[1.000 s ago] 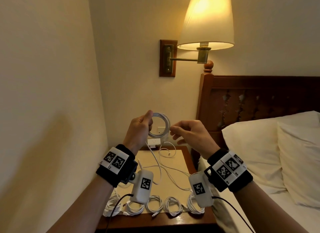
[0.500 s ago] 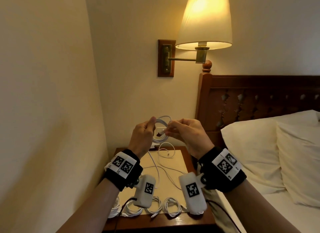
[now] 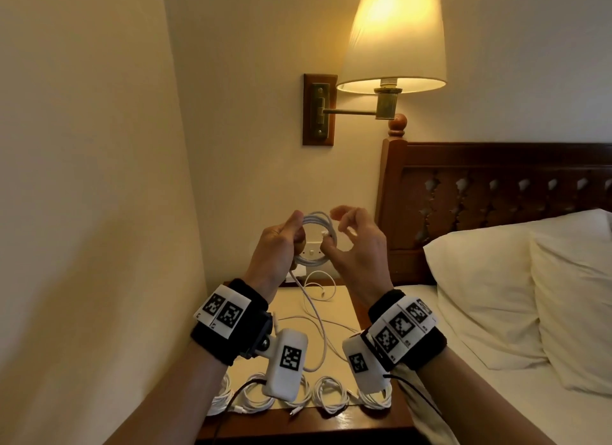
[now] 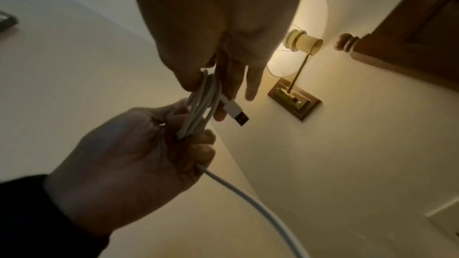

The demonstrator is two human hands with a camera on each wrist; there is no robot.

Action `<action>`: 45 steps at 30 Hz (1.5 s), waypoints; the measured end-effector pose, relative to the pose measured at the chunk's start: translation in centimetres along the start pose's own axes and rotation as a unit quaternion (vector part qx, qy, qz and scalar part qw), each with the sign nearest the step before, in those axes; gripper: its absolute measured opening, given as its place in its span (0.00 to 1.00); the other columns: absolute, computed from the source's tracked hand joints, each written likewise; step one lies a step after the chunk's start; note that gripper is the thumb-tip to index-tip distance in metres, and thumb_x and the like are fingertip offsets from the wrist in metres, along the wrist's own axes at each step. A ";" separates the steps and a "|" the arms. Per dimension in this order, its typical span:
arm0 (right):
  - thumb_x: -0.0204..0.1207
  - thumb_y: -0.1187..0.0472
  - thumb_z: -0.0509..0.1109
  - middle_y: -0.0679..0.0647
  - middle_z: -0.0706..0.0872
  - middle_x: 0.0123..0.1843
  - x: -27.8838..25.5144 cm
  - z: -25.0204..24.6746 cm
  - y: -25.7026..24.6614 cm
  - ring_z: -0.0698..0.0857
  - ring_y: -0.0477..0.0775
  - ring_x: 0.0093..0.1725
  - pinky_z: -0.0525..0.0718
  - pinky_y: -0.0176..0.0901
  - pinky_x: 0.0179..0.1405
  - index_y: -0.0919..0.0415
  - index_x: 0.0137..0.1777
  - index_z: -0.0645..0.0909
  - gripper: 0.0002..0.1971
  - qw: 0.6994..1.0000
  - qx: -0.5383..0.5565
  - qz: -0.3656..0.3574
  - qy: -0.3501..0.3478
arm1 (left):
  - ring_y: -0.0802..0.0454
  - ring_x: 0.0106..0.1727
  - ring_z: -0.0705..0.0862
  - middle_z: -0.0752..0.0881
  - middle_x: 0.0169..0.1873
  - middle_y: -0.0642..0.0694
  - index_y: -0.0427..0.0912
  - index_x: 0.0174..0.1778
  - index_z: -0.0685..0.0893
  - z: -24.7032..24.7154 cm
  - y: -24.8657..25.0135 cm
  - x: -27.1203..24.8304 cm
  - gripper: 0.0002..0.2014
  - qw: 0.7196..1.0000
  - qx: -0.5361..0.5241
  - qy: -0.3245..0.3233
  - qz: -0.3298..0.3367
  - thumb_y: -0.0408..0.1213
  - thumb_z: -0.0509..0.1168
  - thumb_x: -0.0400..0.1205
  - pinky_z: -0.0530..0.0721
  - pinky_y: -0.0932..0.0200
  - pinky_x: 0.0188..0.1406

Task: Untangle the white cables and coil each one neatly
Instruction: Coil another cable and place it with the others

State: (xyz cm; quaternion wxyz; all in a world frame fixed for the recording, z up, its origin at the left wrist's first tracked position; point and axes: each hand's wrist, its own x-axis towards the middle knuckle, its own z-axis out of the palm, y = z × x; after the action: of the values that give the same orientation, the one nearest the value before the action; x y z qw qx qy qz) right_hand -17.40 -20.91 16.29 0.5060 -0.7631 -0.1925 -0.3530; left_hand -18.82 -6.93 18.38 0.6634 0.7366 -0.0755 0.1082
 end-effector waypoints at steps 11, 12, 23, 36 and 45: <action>0.72 0.79 0.72 0.61 0.87 0.51 -0.2 -2.1 0.1 0.90 0.54 0.50 0.89 0.47 0.52 0.64 0.52 0.69 0.18 0.964 0.150 0.087 -0.202 | 0.55 0.24 0.62 0.66 0.20 0.53 0.50 0.26 0.69 -0.9 0.1 0.8 0.23 0.997 -0.080 0.002 -0.023 0.51 0.52 0.89 0.62 0.55 0.29; 0.71 0.79 0.73 0.60 0.87 0.49 -0.4 -2.0 0.3 0.91 0.53 0.48 0.90 0.46 0.49 0.64 0.52 0.69 0.18 0.967 0.139 0.096 -0.190 | 0.55 0.24 0.62 0.66 0.20 0.53 0.50 0.26 0.68 -0.8 0.2 0.6 0.23 0.996 -0.090 -0.003 -0.023 0.50 0.52 0.89 0.62 0.55 0.30; 0.77 0.55 0.66 0.56 0.82 0.39 -0.2 -2.3 -0.3 0.82 0.53 0.44 0.80 0.48 0.57 0.63 0.42 0.83 0.11 0.826 0.452 0.259 -0.215 | 0.54 0.24 0.62 0.66 0.23 0.52 0.51 0.25 0.68 0.6 -0.6 0.8 0.24 0.996 -0.087 -0.025 -0.016 0.54 0.52 0.88 0.63 0.56 0.27; 0.77 0.52 0.65 0.55 0.83 0.36 0.1 -2.2 0.9 0.86 0.58 0.47 0.74 0.56 0.60 0.59 0.42 0.85 0.12 0.788 0.502 0.239 -0.265 | 0.55 0.26 0.62 0.66 0.23 0.53 0.49 0.26 0.69 0.3 -0.8 0.6 0.24 0.994 -0.074 -0.074 0.006 0.55 0.52 0.88 0.62 0.58 0.28; 0.85 0.53 0.54 0.45 0.70 0.20 2.1 -4.8 0.3 0.75 0.45 0.20 0.81 0.34 0.33 0.59 0.42 0.76 0.15 0.749 0.586 0.281 -0.129 | 0.55 0.27 0.73 0.79 0.25 0.53 0.47 0.37 0.88 -3.0 -5.9 2.0 0.16 0.974 0.109 -0.040 0.195 0.51 0.61 0.82 0.72 0.61 0.30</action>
State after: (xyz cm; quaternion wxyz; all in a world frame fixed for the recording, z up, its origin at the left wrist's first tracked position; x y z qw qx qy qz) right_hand -17.43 -25.58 18.74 0.9005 -0.3749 -0.2017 0.0884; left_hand -15.56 -3.21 13.52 0.5422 0.7791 -0.2313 0.2135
